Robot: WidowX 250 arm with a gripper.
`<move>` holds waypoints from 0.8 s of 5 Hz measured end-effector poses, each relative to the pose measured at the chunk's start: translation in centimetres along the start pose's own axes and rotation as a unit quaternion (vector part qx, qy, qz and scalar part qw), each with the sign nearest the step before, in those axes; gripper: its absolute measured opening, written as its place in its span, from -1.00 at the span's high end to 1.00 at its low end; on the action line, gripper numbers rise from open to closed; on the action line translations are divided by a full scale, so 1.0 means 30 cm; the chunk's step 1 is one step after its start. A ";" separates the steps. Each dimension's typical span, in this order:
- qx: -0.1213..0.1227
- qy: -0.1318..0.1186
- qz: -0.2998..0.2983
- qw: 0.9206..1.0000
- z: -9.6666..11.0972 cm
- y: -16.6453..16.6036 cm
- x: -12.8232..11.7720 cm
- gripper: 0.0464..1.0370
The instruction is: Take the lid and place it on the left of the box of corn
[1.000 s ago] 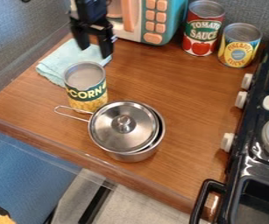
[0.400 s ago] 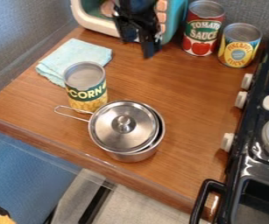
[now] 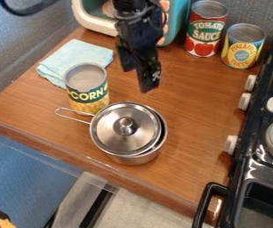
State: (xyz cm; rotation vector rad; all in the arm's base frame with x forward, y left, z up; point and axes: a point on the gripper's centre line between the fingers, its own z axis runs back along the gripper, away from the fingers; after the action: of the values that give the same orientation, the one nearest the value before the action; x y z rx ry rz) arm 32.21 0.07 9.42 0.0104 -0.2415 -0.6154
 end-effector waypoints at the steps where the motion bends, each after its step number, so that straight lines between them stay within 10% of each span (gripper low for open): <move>1: -0.005 0.015 -0.034 0.999 -0.028 -0.070 -0.033 -0.92; 4: -0.016 0.040 -0.063 0.997 -0.052 -0.143 -0.113 -0.92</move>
State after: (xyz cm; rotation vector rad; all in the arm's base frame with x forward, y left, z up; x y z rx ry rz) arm 27.45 -1.59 6.82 0.0192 -0.1532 -0.7418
